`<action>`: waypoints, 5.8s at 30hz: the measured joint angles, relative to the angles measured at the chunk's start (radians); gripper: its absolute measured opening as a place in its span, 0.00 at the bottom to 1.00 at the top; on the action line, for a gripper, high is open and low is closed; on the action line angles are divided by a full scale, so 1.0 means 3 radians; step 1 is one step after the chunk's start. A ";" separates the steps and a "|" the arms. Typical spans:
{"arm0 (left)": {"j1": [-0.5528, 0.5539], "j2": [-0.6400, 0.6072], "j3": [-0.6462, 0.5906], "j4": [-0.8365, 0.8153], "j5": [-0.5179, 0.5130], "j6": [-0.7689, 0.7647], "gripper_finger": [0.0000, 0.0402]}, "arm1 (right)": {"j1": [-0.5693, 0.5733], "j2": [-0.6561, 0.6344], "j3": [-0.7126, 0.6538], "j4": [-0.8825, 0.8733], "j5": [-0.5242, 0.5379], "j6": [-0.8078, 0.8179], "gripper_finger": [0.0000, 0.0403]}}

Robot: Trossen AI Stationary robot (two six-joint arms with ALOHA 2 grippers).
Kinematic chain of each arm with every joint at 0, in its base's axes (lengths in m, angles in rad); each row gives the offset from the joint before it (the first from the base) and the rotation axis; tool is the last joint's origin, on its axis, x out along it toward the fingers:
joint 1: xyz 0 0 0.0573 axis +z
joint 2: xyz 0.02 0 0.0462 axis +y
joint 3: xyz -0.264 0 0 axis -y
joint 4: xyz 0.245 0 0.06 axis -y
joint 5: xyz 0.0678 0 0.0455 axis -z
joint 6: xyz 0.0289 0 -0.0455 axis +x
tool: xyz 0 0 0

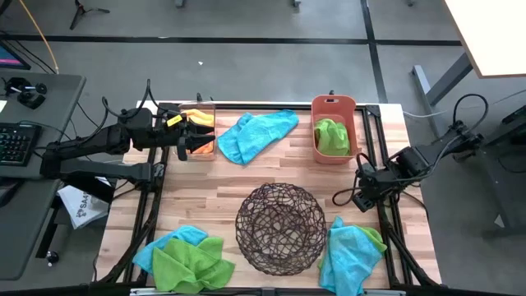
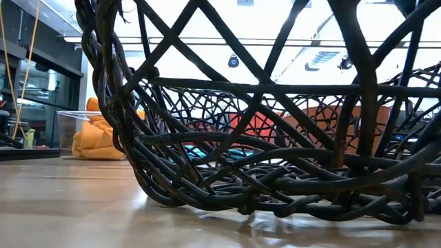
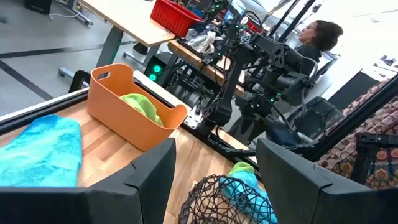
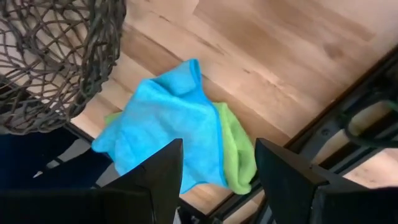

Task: Sort microfiber towel by color & place in baskets
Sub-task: Put the right green towel into the orange bin

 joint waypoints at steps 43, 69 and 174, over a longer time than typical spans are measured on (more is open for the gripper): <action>-0.0001 0.0000 0.0000 -0.0028 0.0221 0.0056 0.53 | 0.0182 0.0168 -0.0784 0.1059 -0.0885 0.0474 0.48; 0.0000 0.0000 0.0000 -0.0027 0.0380 0.0165 0.53 | 0.0258 0.1067 -0.1278 0.1094 -0.1622 0.0125 0.48; -0.0085 0.0008 0.0000 0.1905 0.0394 -0.0071 0.53 | -0.4039 0.0804 -0.0385 0.2012 0.1211 -0.3287 0.12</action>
